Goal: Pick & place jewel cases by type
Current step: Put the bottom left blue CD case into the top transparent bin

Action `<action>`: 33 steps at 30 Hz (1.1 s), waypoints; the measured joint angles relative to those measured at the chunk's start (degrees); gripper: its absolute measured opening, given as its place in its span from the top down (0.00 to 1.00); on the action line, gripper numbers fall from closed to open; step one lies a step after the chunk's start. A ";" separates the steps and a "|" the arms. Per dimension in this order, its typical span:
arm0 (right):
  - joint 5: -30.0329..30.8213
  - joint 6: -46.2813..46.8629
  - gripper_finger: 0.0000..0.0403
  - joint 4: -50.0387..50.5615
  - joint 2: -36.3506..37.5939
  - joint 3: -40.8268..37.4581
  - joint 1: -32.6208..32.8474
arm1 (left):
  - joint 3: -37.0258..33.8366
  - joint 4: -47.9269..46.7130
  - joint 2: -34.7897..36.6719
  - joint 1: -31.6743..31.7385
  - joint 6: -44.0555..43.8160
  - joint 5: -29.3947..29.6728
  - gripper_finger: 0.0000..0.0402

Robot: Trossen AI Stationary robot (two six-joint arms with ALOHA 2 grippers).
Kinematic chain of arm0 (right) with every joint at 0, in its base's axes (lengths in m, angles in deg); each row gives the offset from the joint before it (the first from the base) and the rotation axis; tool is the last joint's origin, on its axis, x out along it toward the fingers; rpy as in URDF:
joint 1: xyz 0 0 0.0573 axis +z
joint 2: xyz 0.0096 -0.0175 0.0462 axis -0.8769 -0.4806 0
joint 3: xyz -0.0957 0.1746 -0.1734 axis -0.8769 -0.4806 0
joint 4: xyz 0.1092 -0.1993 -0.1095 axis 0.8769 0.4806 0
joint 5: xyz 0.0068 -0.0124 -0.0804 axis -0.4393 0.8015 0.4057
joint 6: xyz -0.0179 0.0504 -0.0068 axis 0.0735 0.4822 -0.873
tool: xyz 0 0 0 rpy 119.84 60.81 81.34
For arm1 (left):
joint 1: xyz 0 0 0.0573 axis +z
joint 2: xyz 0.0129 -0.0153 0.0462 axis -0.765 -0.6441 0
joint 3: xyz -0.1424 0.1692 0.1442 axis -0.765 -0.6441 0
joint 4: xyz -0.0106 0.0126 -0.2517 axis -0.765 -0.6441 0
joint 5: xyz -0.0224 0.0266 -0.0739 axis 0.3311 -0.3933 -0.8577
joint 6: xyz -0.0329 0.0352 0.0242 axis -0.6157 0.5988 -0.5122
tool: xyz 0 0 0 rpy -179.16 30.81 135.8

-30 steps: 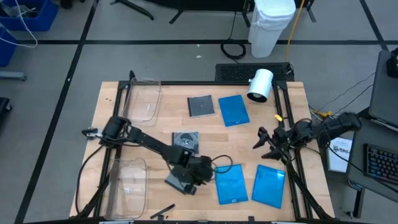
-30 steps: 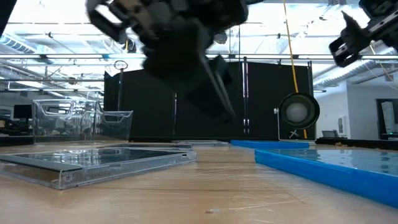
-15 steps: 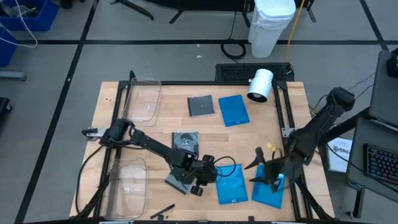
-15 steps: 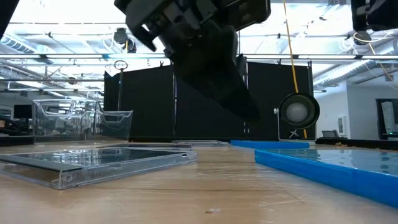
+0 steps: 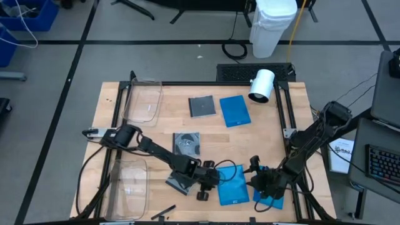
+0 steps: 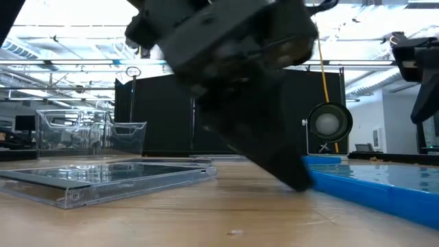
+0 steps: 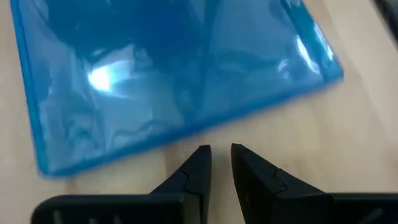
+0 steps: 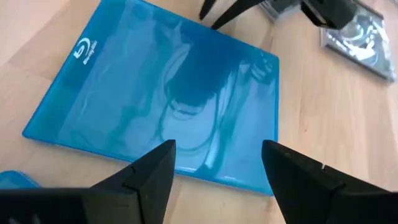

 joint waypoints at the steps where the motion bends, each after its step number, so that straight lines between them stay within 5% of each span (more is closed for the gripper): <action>1: -0.02 0.94 0.43 -0.10 -0.16 0.00 0.00 | 0.04 0.91 -0.25 0.00 -1.79 -0.01 0.82; 17: -7.23 11.14 0.44 6.43 -1.27 0.02 -1.39 | -0.13 3.35 -0.49 -1.31 -9.22 4.37 0.49; 27: -3.19 10.19 0.44 1.53 -10.19 0.28 -2.87 | -0.22 4.63 -0.49 -1.09 -8.86 6.02 0.54; 33: 1.86 6.37 0.44 -2.12 -9.42 -0.12 -2.73 | -0.28 4.71 -0.47 -1.09 -7.37 7.05 0.58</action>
